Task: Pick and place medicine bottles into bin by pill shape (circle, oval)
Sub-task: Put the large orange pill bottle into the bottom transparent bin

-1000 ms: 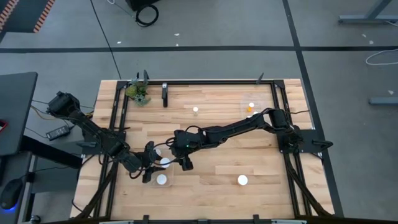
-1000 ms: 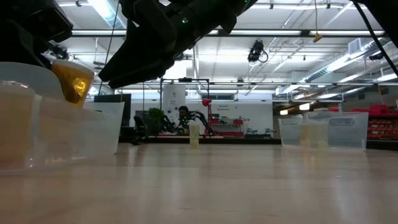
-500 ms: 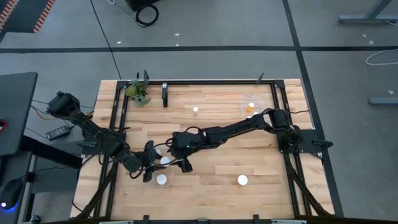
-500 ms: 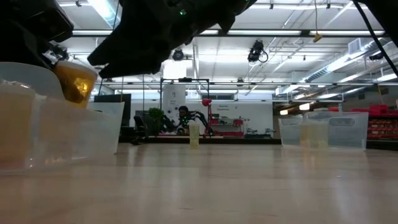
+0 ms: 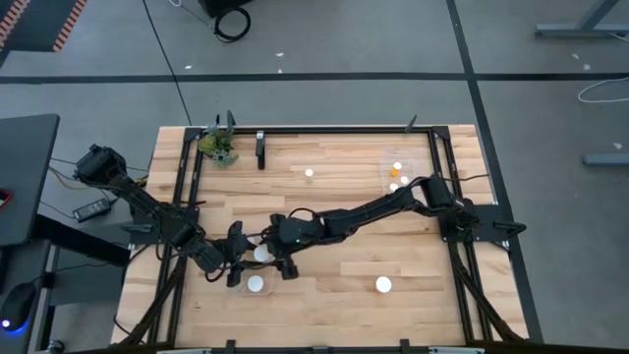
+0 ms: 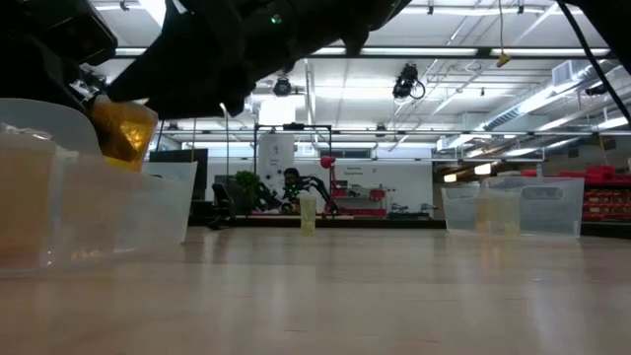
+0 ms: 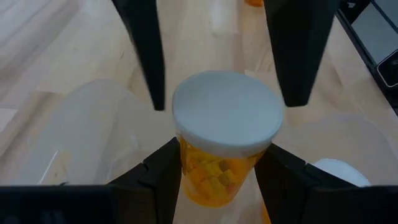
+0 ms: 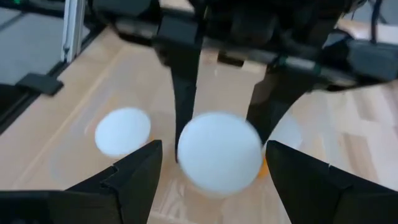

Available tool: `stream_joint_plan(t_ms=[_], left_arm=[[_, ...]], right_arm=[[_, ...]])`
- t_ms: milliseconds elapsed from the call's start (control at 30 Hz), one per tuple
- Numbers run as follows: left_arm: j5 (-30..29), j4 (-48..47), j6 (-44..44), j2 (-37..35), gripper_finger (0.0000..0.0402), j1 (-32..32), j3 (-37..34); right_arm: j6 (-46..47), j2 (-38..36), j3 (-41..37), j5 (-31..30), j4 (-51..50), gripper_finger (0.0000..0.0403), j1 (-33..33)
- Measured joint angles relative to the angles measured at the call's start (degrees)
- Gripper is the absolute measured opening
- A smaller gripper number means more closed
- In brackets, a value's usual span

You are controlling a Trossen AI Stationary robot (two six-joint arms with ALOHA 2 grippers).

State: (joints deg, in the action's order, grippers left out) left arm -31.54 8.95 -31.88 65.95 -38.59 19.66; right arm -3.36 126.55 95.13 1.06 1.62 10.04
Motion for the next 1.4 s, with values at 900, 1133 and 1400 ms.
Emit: stream_joint_plan(t_ms=[900, 1133, 1400], left_arm=[[-4.0, 0.7, 1.1, 0.0, 0.0185, 0.0, 0.0], [-4.1, 0.7, 1.1, 0.0, 0.0185, 0.0, 0.0], [-4.1, 0.7, 1.1, 0.0, 0.0185, 0.0, 0.0]], right_arm=[[-1.2, -0.1, 0.1, -1.1, -0.3, 0.0255, -0.6], [-1.2, -0.1, 0.1, -1.0, -0.3, 0.0236, -0.6], [-1.2, -0.1, 0.1, -1.0, -0.2, 0.0228, -0.6]])
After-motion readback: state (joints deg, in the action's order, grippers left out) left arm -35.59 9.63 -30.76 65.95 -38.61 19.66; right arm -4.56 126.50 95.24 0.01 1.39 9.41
